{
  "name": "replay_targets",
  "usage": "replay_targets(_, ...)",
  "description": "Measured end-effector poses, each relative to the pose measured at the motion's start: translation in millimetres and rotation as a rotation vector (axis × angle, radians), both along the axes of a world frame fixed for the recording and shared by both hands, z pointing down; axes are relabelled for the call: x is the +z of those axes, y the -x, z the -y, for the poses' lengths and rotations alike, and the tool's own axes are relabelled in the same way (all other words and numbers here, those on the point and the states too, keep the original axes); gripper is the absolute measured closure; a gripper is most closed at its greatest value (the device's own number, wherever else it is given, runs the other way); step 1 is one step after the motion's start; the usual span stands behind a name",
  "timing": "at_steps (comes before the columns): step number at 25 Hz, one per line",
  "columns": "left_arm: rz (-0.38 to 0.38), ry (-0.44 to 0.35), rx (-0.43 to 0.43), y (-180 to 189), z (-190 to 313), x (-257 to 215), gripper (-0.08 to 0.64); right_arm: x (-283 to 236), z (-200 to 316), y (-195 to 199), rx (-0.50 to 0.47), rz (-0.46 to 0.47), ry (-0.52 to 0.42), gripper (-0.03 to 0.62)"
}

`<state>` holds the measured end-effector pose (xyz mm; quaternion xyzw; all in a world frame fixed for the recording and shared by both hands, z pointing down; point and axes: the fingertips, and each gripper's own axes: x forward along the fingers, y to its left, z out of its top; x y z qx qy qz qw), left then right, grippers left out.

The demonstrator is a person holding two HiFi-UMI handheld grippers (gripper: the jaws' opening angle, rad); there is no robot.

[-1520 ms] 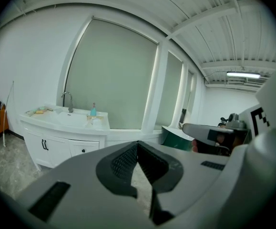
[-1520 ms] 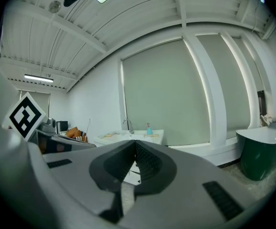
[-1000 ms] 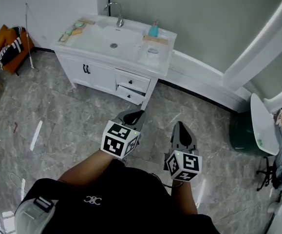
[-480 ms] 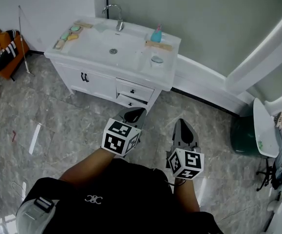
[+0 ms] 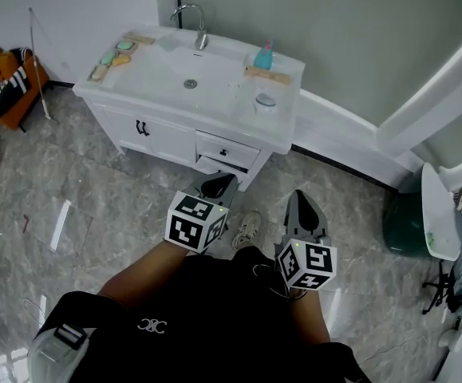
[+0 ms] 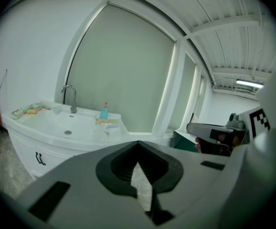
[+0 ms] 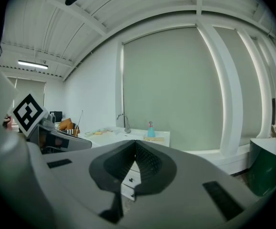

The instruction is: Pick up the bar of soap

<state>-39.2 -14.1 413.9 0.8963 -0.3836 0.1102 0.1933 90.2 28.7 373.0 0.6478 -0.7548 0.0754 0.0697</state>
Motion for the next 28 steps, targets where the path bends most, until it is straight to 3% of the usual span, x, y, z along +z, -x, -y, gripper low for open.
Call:
replay_targets(11, 0.018, -0.018, -0.016, -3, 49, 1, 0.549, 5, 56, -10, -0.019, 0.018, -0.002, 0.586)
replay_targets(16, 0.052, -0.031, 0.064, -23, 80, 8, 0.549, 11, 87, -27, -0.019, 0.033, 0.005, 0.586)
replay_targets(28, 0.129, -0.029, 0.073, -65, 170, 13, 0.549, 19, 183, -70, -0.063, 0.074, 0.041, 0.586)
